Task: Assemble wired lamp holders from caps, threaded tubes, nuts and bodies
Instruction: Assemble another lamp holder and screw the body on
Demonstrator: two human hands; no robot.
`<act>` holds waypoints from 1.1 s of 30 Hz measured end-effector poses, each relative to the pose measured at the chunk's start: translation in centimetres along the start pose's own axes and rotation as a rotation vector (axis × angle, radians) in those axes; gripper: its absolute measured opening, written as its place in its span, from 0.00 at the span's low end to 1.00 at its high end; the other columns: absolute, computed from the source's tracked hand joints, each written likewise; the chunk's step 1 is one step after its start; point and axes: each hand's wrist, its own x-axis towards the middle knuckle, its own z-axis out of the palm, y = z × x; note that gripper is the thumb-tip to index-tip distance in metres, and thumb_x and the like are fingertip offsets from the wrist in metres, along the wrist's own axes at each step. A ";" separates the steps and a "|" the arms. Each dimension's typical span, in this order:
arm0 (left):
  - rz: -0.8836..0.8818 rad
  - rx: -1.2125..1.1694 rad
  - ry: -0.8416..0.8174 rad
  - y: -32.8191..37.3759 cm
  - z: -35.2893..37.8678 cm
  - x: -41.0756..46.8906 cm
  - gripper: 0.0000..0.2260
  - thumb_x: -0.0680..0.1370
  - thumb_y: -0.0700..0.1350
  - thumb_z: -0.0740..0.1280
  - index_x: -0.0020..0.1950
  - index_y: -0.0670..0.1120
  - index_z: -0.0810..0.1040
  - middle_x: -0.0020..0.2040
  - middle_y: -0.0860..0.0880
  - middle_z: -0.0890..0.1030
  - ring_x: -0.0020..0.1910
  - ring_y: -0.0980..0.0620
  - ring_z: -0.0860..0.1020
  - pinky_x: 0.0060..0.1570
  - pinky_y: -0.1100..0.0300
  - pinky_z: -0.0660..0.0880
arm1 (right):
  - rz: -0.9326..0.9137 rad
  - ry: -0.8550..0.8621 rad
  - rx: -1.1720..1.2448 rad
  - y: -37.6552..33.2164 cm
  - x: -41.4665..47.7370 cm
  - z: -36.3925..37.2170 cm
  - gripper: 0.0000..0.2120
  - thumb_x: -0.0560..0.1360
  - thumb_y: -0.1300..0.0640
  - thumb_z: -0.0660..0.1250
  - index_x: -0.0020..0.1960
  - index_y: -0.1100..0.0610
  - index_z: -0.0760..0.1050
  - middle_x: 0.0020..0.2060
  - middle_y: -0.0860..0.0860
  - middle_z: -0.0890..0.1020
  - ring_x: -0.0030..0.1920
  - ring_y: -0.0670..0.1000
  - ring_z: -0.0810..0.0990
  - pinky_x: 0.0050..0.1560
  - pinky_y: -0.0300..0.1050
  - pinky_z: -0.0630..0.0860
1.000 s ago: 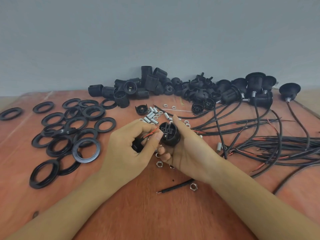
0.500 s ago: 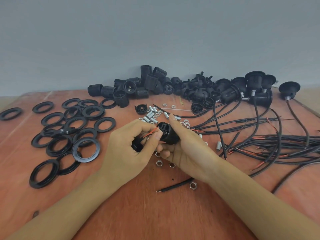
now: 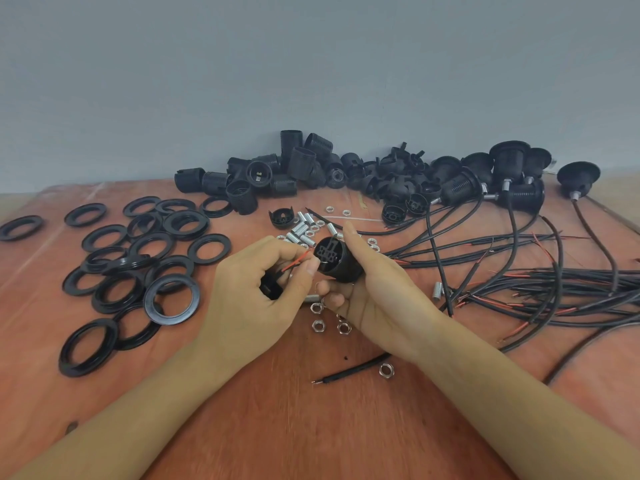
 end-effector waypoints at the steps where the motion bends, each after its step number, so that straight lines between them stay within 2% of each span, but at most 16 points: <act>1: 0.000 -0.004 0.000 0.0 0.0 0.0 0.03 0.75 0.41 0.69 0.42 0.43 0.81 0.33 0.60 0.72 0.32 0.59 0.72 0.37 0.71 0.67 | -0.005 0.001 -0.008 0.0 0.0 0.0 0.26 0.78 0.43 0.63 0.61 0.65 0.75 0.43 0.58 0.80 0.31 0.48 0.78 0.28 0.36 0.72; 6: 0.002 -0.005 0.004 0.0 0.0 0.0 0.03 0.75 0.41 0.69 0.42 0.42 0.81 0.34 0.60 0.72 0.32 0.58 0.72 0.36 0.69 0.68 | -0.022 0.019 -0.018 0.1 -0.1 0.2 0.22 0.79 0.44 0.63 0.58 0.64 0.75 0.38 0.55 0.80 0.31 0.48 0.78 0.28 0.36 0.72; 10: 0.002 0.004 0.020 -0.1 0.1 0.0 0.04 0.76 0.41 0.69 0.42 0.42 0.81 0.33 0.60 0.72 0.32 0.59 0.72 0.37 0.70 0.67 | -0.037 0.037 -0.026 0.1 -0.2 0.3 0.28 0.80 0.44 0.62 0.64 0.70 0.71 0.40 0.56 0.81 0.32 0.48 0.78 0.29 0.37 0.72; 14: 0.011 -0.007 0.020 -0.2 0.1 0.0 0.03 0.76 0.41 0.69 0.43 0.43 0.81 0.33 0.60 0.72 0.32 0.58 0.71 0.37 0.70 0.67 | -0.038 0.054 -0.029 0.2 -0.2 0.4 0.29 0.80 0.45 0.62 0.66 0.70 0.70 0.45 0.59 0.80 0.32 0.48 0.78 0.29 0.37 0.72; 20: 0.005 0.003 0.010 -0.3 0.1 -0.1 0.04 0.76 0.41 0.69 0.42 0.43 0.81 0.33 0.62 0.71 0.32 0.60 0.72 0.37 0.70 0.67 | -0.035 0.034 -0.006 0.1 -0.2 0.3 0.30 0.79 0.44 0.63 0.66 0.70 0.69 0.42 0.57 0.81 0.32 0.48 0.79 0.29 0.37 0.73; 22: 0.012 0.006 0.003 -0.3 0.1 -0.1 0.04 0.76 0.41 0.69 0.42 0.42 0.81 0.33 0.62 0.71 0.32 0.60 0.72 0.37 0.70 0.67 | -0.049 0.026 -0.018 0.1 -0.3 0.3 0.28 0.79 0.45 0.64 0.64 0.69 0.71 0.45 0.59 0.80 0.33 0.49 0.79 0.29 0.37 0.73; 24: 0.020 0.010 -0.003 -0.2 0.0 0.0 0.03 0.75 0.41 0.69 0.42 0.43 0.81 0.33 0.63 0.71 0.32 0.60 0.72 0.37 0.70 0.67 | -0.079 0.015 -0.038 0.1 -0.3 0.3 0.23 0.79 0.46 0.64 0.59 0.66 0.74 0.45 0.59 0.81 0.33 0.48 0.79 0.30 0.37 0.72; 27: 0.016 0.012 0.005 -0.3 0.1 0.0 0.03 0.75 0.40 0.69 0.42 0.43 0.81 0.33 0.62 0.71 0.32 0.60 0.72 0.37 0.69 0.68 | -0.147 0.015 -0.048 0.1 -0.4 0.5 0.15 0.78 0.48 0.66 0.53 0.60 0.74 0.42 0.57 0.82 0.33 0.49 0.81 0.30 0.37 0.73; 31: -0.002 -0.012 -0.017 -0.3 0.1 0.0 0.04 0.76 0.41 0.69 0.42 0.43 0.80 0.32 0.62 0.76 0.32 0.57 0.75 0.35 0.69 0.70 | -0.255 0.052 -0.047 0.5 -0.4 0.8 0.14 0.75 0.50 0.68 0.54 0.58 0.72 0.39 0.55 0.81 0.32 0.50 0.81 0.30 0.38 0.74; 33: -0.019 -0.021 -0.053 -0.2 0.3 -0.2 0.04 0.77 0.43 0.68 0.44 0.43 0.80 0.32 0.59 0.78 0.30 0.56 0.76 0.32 0.67 0.70 | -0.322 0.071 -0.086 1.0 -0.3 1.0 0.17 0.72 0.47 0.68 0.53 0.57 0.70 0.35 0.53 0.79 0.31 0.48 0.77 0.29 0.38 0.73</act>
